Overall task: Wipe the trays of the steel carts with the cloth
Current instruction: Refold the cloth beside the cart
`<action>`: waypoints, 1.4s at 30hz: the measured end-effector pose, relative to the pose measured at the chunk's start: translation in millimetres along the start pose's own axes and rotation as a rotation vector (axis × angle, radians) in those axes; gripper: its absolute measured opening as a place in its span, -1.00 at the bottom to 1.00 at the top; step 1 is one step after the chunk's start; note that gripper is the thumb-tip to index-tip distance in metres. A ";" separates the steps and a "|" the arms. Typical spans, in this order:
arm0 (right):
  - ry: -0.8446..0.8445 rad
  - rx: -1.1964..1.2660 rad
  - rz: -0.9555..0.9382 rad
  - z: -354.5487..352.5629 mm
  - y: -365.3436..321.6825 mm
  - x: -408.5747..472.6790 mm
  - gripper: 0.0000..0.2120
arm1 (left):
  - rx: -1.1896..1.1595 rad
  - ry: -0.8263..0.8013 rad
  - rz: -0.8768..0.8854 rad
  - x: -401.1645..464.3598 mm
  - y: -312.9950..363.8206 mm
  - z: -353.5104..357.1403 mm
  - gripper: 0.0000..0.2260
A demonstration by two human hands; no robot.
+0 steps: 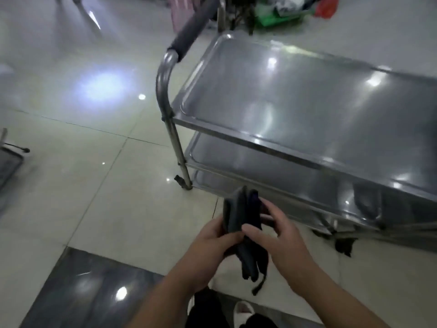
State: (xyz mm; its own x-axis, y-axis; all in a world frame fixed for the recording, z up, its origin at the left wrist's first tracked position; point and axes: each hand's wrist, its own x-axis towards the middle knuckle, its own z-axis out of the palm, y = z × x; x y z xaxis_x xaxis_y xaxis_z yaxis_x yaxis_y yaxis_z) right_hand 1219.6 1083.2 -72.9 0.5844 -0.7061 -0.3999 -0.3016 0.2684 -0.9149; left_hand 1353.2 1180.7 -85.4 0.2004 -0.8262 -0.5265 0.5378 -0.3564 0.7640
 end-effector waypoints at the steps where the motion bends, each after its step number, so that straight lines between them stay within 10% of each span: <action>1: -0.014 0.037 0.023 -8.2 -27.6 -14.8 -0.57 | 0.019 0.029 0.034 -22.3 17.1 17.9 -0.71; 12: 0.012 0.315 0.097 -78.5 -124.5 -97.9 -0.78 | -0.044 0.414 0.204 -159.0 67.9 64.5 -0.56; 25: 0.042 0.347 0.045 -38.4 -146.7 -70.9 -0.80 | 0.201 0.512 0.251 -131.7 85.8 19.3 -0.91; 42: 0.179 0.095 0.094 71.4 -190.1 51.8 -0.72 | 0.848 -0.284 0.208 -33.2 390.6 -85.2 -0.63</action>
State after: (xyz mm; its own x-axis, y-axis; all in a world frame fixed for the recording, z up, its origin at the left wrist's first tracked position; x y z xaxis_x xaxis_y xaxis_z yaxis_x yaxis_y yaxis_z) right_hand 1360.9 1042.4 76.3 0.4110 -0.7779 -0.4752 -0.2714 0.3932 -0.8785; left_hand 1626.4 1106.1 198.8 -0.0434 -0.9458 -0.3217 -0.2901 -0.2962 0.9100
